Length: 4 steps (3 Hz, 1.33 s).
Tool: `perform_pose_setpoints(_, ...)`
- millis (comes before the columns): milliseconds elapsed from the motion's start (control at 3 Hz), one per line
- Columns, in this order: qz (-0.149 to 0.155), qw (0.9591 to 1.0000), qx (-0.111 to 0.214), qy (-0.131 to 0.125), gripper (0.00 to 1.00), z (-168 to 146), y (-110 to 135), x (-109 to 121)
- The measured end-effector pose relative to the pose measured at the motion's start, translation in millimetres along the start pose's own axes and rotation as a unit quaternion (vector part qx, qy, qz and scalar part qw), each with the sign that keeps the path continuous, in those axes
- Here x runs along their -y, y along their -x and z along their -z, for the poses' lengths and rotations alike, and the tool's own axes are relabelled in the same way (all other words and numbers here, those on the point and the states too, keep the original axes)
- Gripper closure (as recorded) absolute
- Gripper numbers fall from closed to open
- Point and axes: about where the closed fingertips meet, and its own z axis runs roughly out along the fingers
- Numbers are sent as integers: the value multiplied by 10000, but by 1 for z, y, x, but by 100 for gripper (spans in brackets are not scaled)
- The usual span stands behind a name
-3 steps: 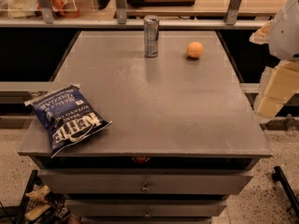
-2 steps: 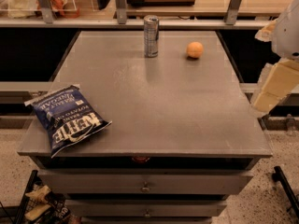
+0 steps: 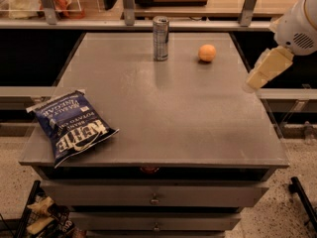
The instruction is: Move redbull can near blue chip bag
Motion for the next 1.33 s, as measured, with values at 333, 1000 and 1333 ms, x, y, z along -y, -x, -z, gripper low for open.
perform_pose_setpoints(333,-298,9977,612,-22,0,-61,23,45)
perform_pose_setpoints(1000,-392,9935,1068,-53,0,-73,44,55)
perform_pose_setpoints(1333,-347,9869,1577,-13,0,-96,82,69)
